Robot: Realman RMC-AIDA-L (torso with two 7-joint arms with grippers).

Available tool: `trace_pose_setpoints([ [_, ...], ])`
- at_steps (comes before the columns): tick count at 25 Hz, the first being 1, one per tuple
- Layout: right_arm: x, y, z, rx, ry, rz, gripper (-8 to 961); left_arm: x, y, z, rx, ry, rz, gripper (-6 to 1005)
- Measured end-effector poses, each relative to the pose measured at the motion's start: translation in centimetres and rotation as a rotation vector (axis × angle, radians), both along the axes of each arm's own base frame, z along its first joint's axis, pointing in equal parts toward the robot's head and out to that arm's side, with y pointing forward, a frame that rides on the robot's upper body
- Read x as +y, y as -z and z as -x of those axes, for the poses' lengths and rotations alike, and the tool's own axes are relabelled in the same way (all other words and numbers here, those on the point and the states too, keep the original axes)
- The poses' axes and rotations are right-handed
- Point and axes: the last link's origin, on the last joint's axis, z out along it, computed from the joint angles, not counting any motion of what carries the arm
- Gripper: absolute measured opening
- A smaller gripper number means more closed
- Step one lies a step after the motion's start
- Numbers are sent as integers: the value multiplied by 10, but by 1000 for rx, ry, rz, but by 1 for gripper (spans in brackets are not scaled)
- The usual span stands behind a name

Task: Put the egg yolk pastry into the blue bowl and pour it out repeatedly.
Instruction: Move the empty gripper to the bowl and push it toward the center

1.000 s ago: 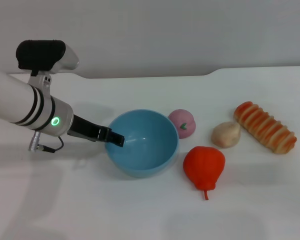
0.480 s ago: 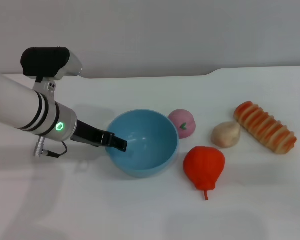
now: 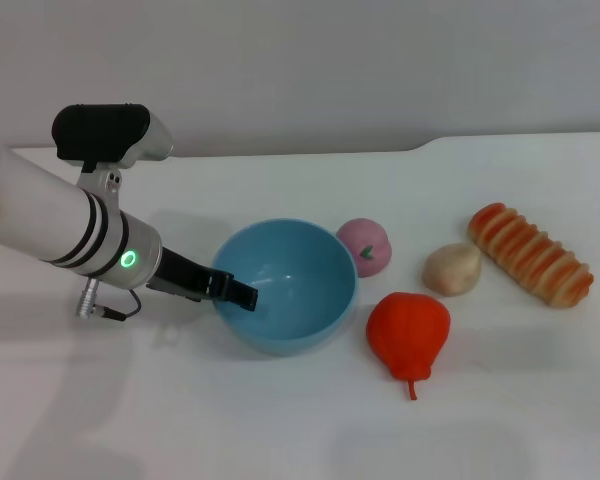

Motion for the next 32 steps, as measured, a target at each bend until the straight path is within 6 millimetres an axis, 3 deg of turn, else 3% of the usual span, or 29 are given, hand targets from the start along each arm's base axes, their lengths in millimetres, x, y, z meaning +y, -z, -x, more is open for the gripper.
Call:
trace_pose_setpoints([
  [20,0,0,0,0,1,0,517,3,4,1,-2,-15,-7,676],
  [30,-1,0,-1,3,2,0,517,1,10,6,-7,-45,-2,404],
  [32,-1,0,-1,4,2,0,517,1,11,5,-15,-45,-6,265],
])
